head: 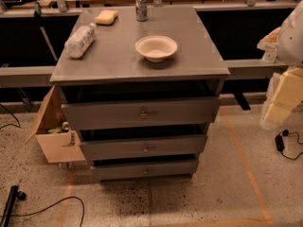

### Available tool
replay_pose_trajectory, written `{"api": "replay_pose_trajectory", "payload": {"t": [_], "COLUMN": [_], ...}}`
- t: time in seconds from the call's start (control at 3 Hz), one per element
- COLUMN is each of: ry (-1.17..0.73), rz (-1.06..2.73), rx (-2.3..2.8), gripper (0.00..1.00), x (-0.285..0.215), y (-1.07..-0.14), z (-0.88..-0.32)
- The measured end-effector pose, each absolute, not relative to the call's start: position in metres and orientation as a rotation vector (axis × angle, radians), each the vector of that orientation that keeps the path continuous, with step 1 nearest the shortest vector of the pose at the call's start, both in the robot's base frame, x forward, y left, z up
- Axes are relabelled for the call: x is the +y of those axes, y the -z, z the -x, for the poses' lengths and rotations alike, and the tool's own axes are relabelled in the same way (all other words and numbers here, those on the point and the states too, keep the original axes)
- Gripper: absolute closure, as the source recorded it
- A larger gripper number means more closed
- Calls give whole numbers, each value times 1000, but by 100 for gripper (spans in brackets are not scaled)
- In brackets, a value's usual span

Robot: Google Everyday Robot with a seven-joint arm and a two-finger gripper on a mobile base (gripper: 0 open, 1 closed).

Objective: Move paper bowl near redbull can

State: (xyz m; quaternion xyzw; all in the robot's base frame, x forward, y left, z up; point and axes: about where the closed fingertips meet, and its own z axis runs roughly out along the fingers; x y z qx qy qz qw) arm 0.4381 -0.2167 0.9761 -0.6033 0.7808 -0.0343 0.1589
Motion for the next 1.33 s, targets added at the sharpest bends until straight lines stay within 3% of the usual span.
{"api": "replay_pose_trajectory", "payload": {"t": [0.67,1.0,1.33], "ry": [118,83,-72], "rz": [1842,2111,2270], "rx": [2146,1907,1663], "gripper": [0,0,0], "x": [-207,-175,-148], "y": [-971,-950,-922], "z": [-457,-515,-568]}}
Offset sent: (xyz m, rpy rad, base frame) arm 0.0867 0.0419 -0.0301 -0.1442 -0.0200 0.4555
